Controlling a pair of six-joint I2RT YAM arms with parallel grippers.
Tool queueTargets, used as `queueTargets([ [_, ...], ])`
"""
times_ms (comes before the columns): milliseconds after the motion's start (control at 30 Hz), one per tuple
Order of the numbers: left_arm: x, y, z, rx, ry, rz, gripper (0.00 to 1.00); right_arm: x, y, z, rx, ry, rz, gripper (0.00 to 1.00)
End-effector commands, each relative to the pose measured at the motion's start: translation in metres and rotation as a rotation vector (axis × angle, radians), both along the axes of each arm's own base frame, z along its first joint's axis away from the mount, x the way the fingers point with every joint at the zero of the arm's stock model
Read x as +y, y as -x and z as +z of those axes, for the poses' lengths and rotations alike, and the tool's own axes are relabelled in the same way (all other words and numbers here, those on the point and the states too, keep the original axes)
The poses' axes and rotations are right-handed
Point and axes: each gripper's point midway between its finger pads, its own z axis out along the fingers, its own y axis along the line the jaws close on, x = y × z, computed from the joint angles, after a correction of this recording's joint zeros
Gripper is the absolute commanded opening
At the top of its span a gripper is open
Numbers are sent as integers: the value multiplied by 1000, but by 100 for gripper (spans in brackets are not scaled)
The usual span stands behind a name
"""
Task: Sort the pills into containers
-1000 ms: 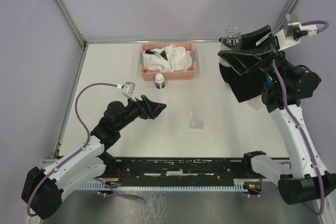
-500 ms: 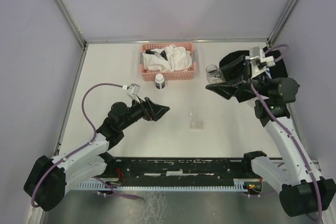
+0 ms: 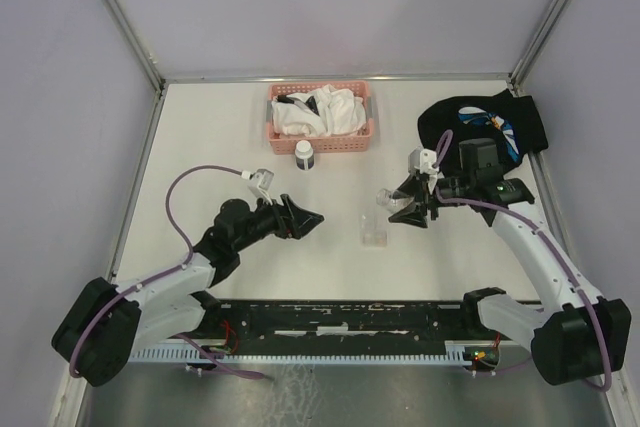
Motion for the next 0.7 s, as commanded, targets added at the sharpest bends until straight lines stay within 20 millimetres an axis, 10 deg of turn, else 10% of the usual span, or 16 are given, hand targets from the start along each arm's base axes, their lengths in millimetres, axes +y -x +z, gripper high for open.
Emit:
queueTargets([
  [0, 0, -3, 27, -133, 60, 5, 90, -17, 7, -55, -33, 201, 39, 9],
  [367, 15, 4, 27, -218, 70, 46, 91, -30, -3, -126, 23, 457, 35, 9],
  [667, 30, 3, 15, -217, 19, 109, 91, -24, -4, -146, 59, 612, 48, 9],
])
